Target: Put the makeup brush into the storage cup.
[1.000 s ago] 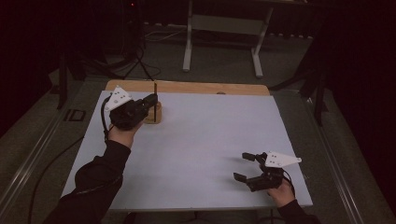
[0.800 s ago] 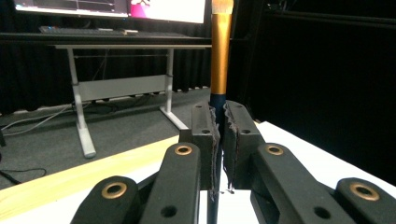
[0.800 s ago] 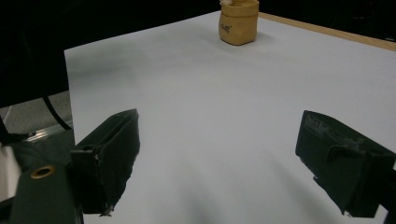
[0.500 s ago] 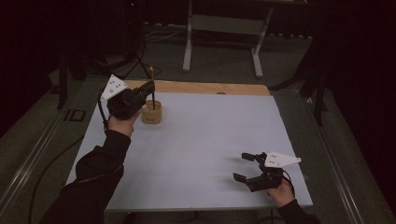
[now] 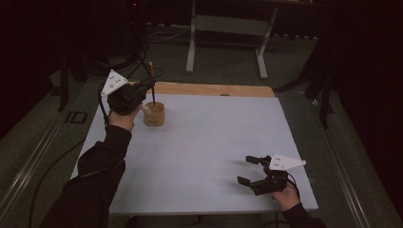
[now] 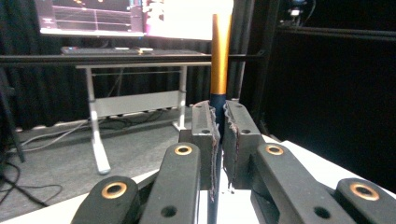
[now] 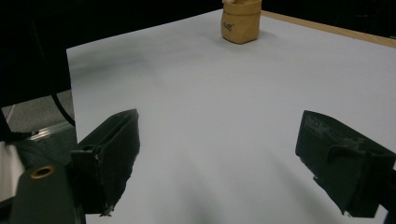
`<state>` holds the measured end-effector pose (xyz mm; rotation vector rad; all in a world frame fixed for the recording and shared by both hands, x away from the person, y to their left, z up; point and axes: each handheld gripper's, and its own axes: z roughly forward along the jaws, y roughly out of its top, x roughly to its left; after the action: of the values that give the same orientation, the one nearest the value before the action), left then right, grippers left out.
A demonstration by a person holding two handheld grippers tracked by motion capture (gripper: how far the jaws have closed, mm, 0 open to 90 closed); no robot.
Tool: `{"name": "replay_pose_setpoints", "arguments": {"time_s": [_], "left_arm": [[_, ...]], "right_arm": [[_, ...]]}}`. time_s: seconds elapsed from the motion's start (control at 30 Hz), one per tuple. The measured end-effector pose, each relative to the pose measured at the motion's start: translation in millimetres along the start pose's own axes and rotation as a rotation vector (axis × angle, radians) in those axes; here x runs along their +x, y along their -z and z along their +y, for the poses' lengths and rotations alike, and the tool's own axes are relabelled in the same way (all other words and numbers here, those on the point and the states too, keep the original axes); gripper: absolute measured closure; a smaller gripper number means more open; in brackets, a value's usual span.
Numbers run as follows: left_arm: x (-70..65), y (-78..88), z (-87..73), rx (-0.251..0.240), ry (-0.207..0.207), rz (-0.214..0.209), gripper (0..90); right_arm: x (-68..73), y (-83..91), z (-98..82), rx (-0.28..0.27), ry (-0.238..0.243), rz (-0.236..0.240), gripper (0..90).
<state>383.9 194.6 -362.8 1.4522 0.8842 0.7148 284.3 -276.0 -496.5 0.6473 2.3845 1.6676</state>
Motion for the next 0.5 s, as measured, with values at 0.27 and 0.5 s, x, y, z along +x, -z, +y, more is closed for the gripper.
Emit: {"name": "replay_pose_setpoints", "arguments": {"time_s": [0.27, 0.5], "left_arm": [[3.1, -9.5, 3.2, -0.009, -0.024, -0.009, 84.2], [10.0, -20.5, 2.9, -0.02, -0.02, 0.015, 84.2]], "right_arm": [[-0.8, -0.2, -0.9, 0.001, -0.005, -0.001, 13.6], [-0.6, -0.3, -0.7, 0.0, -0.003, 0.002, 13.6]]}}
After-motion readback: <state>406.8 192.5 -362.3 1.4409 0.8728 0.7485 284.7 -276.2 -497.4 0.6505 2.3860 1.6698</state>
